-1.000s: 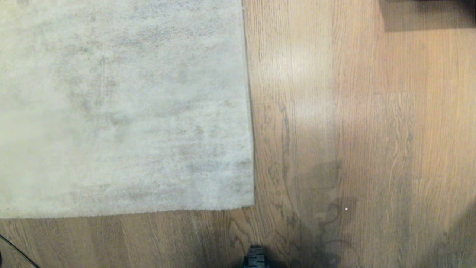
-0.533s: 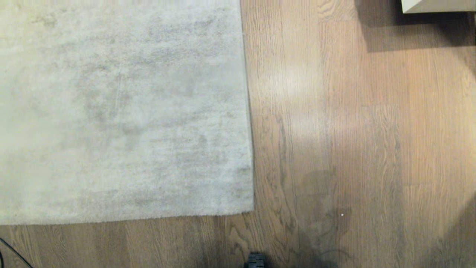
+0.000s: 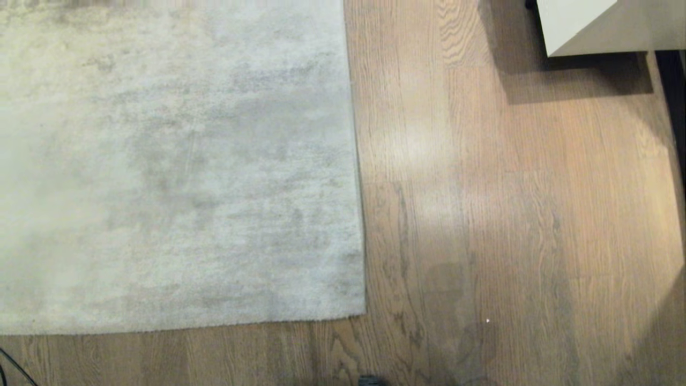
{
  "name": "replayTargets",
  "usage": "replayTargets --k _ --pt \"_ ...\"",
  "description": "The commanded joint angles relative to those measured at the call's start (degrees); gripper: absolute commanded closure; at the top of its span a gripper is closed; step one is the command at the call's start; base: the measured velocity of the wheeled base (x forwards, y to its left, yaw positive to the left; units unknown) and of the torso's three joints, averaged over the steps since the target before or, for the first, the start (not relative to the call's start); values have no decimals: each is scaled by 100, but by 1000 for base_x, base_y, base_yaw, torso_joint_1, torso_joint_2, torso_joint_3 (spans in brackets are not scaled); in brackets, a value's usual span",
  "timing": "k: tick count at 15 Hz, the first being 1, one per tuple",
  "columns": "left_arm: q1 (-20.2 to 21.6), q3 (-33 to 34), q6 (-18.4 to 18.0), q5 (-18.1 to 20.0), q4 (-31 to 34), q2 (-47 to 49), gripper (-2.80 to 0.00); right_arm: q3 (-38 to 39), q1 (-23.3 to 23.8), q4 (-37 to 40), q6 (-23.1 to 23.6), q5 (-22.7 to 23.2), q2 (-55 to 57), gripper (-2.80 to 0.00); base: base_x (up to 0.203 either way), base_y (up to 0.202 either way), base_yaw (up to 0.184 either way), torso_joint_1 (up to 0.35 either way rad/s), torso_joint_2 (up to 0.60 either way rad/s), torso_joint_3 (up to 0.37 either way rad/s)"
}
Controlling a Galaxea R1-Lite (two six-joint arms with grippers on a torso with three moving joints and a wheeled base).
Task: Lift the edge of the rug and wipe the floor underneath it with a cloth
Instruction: Put down the rag
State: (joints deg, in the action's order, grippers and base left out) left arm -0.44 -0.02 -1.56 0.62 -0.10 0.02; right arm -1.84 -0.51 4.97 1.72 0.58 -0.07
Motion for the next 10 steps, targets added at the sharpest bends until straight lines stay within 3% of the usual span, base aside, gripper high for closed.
replayTargets --k 1,10 --pt "0 2 -2 -1 1 -2 0 0 -2 4 4 3 7 0 0 0 0 2 0 198" --pt "0 0 -6 -1 1 -2 0 0 -2 -5 4 3 7 0 0 0 0 2 3 202"
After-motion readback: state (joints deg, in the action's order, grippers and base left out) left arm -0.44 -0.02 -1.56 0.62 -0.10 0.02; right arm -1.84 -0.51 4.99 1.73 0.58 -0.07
